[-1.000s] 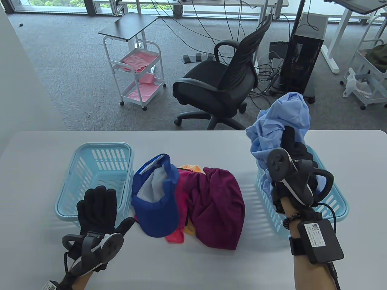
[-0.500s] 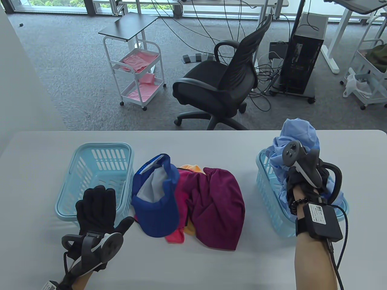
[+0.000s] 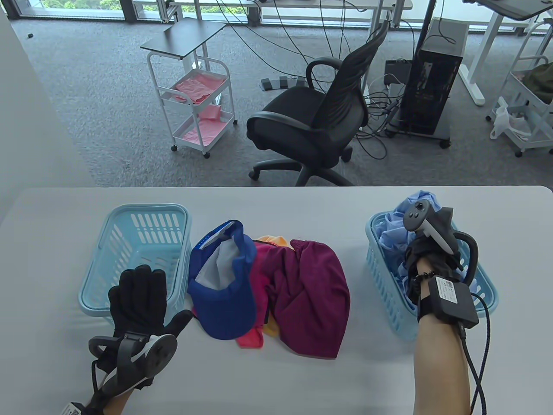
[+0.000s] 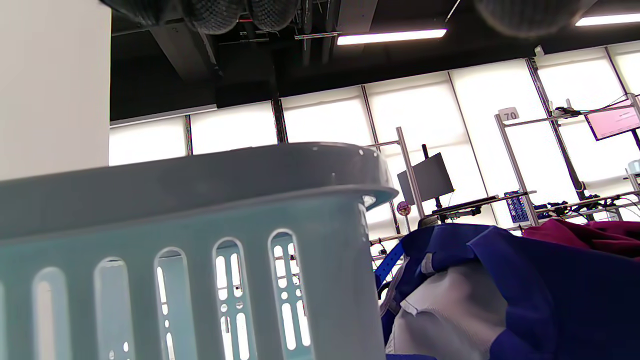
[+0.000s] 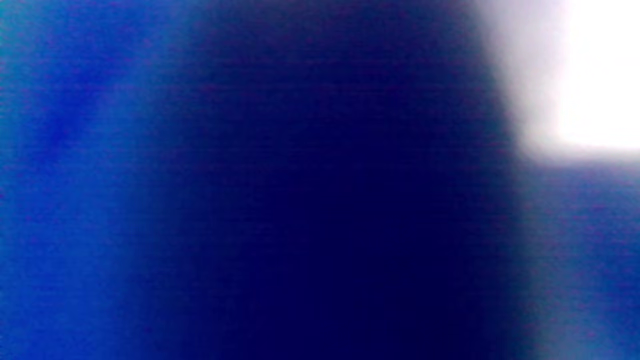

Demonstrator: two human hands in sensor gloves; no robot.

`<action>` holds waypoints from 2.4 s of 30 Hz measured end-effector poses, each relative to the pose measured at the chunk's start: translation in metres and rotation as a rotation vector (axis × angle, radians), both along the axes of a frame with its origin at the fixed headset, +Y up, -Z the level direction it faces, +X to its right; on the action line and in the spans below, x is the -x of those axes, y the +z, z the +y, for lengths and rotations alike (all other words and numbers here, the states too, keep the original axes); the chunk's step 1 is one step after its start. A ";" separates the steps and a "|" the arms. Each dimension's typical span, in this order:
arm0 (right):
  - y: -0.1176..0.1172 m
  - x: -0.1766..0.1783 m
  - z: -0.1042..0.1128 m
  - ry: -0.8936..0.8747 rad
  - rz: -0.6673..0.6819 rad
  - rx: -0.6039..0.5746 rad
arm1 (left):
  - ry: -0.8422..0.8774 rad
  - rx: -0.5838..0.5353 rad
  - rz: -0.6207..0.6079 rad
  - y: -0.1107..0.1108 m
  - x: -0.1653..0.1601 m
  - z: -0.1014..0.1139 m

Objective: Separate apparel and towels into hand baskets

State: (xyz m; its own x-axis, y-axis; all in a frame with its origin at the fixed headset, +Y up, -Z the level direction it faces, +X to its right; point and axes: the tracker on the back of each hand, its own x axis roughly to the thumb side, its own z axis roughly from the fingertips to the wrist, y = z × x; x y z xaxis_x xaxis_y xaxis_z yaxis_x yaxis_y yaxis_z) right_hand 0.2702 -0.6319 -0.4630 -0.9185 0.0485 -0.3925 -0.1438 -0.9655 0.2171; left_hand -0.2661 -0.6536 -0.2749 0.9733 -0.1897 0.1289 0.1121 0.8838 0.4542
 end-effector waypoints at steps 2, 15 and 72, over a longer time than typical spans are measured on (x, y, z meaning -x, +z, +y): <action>-0.002 -0.001 -0.008 -0.005 0.004 0.028 | 0.000 0.002 0.000 0.000 0.000 0.000; -0.014 -0.007 -0.051 -0.068 0.014 0.240 | -0.013 0.008 0.000 0.000 -0.003 0.000; 0.047 0.226 -0.117 -0.096 0.412 -0.022 | 0.015 -0.014 -0.037 0.007 -0.004 0.005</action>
